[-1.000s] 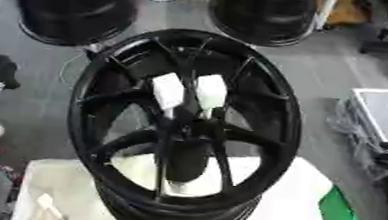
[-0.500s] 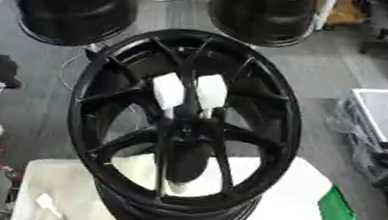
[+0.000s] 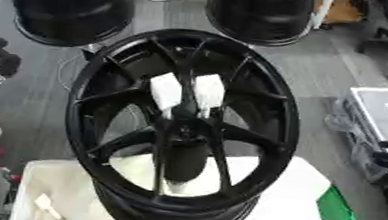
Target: Pull the pin out of the wheel hub.
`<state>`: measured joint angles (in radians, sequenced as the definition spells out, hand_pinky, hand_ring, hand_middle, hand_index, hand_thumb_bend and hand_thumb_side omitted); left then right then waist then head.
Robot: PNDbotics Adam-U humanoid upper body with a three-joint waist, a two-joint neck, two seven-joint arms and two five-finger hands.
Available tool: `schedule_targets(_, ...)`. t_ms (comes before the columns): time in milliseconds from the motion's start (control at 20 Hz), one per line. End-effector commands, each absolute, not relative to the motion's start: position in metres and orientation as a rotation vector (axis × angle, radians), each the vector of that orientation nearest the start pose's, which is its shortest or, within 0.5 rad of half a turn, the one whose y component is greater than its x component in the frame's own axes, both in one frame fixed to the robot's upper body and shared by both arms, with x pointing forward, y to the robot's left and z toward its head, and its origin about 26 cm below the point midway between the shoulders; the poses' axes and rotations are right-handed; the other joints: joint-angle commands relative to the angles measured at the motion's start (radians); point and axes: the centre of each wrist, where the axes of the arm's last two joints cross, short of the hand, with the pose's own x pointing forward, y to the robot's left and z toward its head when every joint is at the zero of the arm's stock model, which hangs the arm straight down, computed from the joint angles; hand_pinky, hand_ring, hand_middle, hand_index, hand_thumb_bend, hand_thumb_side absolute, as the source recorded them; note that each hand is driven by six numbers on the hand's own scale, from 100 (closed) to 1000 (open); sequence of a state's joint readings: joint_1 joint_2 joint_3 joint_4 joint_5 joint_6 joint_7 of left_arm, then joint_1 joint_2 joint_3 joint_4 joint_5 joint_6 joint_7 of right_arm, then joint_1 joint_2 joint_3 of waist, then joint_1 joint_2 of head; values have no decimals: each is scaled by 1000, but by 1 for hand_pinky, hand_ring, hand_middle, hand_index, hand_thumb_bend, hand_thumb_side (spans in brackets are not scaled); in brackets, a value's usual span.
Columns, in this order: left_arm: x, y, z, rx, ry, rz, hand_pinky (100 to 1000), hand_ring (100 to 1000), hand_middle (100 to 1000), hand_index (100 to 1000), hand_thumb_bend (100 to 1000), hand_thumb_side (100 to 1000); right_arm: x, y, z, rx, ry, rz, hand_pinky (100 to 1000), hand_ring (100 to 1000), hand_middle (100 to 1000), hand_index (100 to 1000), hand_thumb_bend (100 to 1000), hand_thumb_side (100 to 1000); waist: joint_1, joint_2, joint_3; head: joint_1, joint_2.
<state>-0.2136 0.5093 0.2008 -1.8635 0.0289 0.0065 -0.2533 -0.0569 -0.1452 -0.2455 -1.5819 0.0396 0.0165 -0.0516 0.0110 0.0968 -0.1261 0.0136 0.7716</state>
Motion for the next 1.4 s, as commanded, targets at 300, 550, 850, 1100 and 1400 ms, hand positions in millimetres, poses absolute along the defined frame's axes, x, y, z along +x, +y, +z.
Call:
schedule_targets(300,317,347,291,465,-1859,-1529,744,627,635,741,674,326,287,-340,30,-369,-1647,-33,685,608,638,794,100,766,10,-16,-25,14,-2)
schedule_targets(550,333,320,303,385,-1603,-2020,795,728,700,767,663,218,287,-341,29,-369,-1639,-11,684,608,638,794,100,771,24,-21,-42,32,-2)
schedule_targets(850,361,274,302,277,-1507,-2302,817,760,736,786,655,136,285,-342,28,-369,-1630,-1,684,608,638,794,100,777,35,-27,-49,34,-2)
schedule_targets(1100,381,244,278,214,-1469,-2411,820,764,742,788,657,134,284,-343,27,-370,-1626,4,684,608,638,794,100,780,43,-29,-59,36,-3)
schedule_targets(1400,396,223,254,158,-1437,-2486,818,760,736,782,645,123,285,-342,27,-364,-1625,10,684,608,637,794,100,783,50,-30,-74,46,-4)
